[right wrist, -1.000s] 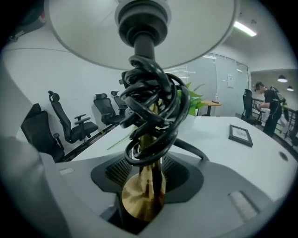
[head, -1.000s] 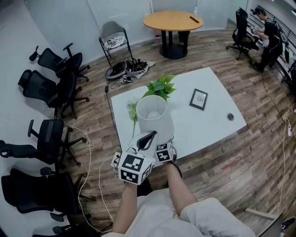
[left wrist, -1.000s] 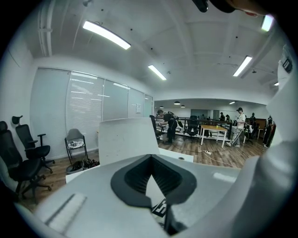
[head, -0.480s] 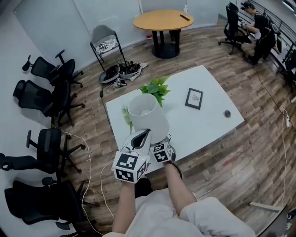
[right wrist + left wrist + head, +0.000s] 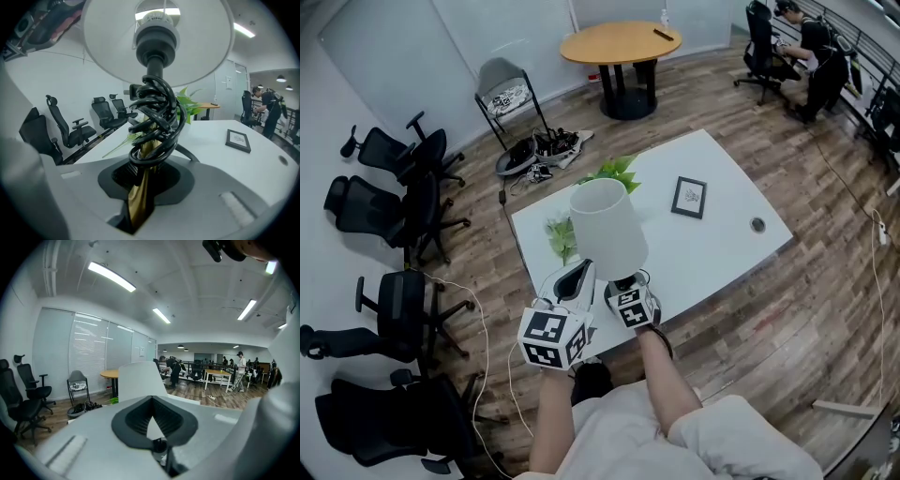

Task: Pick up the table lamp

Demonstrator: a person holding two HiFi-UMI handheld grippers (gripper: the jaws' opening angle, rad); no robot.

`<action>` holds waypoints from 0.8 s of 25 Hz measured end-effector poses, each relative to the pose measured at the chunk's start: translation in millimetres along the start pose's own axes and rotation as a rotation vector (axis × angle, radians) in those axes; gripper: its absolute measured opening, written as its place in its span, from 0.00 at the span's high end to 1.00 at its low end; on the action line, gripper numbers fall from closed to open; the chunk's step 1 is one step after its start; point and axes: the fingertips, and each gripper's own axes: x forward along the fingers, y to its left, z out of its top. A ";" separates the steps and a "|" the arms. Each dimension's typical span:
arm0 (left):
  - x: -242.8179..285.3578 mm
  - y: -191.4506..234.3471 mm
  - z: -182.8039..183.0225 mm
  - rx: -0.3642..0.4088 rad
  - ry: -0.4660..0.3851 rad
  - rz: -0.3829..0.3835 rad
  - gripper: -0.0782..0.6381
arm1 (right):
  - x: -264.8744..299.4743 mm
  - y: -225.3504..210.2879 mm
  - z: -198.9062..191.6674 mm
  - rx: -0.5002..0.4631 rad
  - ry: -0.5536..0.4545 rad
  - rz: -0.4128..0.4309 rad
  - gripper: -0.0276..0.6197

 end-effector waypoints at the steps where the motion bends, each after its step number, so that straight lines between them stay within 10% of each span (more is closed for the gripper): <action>1: -0.8 0.7 1.1 -0.005 -0.005 0.000 0.89 | -1.3 -1.8 0.1 0.008 0.001 0.000 0.80; 20: -13.3 -37.1 -46.5 -0.117 0.014 0.108 0.89 | -99.8 -45.9 1.2 -0.003 0.002 -0.027 0.80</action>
